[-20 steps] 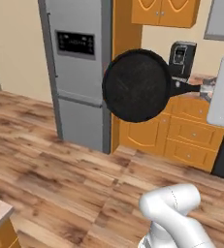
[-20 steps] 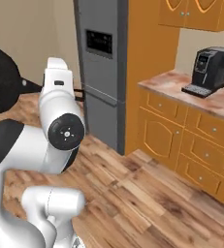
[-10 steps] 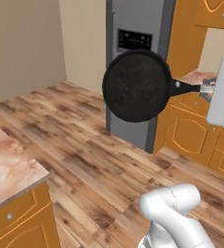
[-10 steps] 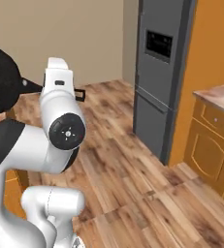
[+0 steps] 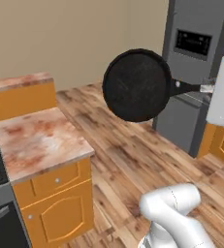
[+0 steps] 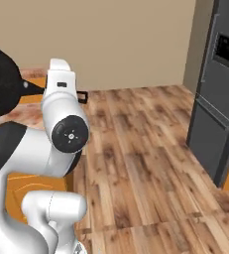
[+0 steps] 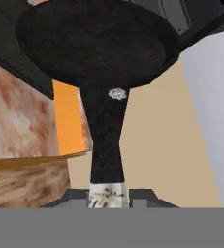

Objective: Pick the pan from the cabinet and place it on the stove. Then turn on the stove burner for the pan.

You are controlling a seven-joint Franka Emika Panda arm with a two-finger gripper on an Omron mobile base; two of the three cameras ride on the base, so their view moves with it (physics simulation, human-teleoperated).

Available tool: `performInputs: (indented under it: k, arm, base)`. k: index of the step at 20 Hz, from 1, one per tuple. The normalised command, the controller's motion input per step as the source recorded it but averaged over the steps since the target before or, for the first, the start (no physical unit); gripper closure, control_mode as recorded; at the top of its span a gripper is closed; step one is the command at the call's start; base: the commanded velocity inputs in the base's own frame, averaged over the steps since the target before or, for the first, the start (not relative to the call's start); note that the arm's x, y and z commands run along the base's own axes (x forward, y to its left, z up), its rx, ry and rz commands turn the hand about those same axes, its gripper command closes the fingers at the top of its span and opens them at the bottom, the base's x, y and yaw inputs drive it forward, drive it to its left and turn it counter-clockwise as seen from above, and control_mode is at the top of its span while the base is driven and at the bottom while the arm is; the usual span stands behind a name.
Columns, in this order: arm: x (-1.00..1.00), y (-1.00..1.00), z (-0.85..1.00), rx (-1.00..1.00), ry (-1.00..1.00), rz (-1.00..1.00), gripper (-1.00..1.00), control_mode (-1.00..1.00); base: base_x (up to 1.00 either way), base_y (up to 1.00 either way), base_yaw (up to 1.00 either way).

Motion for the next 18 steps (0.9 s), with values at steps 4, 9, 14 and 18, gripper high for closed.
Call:
performInputs:
  k: [4, 9, 14, 18]
  arm:
    - [0.0, 0.0, 0.0, 0.0, 0.0, 0.0, 1.0, 1.0]
    - [0.0, 0.0, 0.0, 0.0, 0.0, 0.0, 1.0, 1.0]
    - [0.0, 0.0, 0.0, 0.0, 0.0, 0.0, 1.0, 1.0]
    - [0.0, 0.0, 0.0, 0.0, 0.0, 0.0, 1.0, 1.0]
  base:
    - [0.0, 0.68, 0.39]
    - [0.0, 0.68, 0.36]
    - [0.0, 0.65, 0.35]
    - [0.17, 0.56, 0.32]
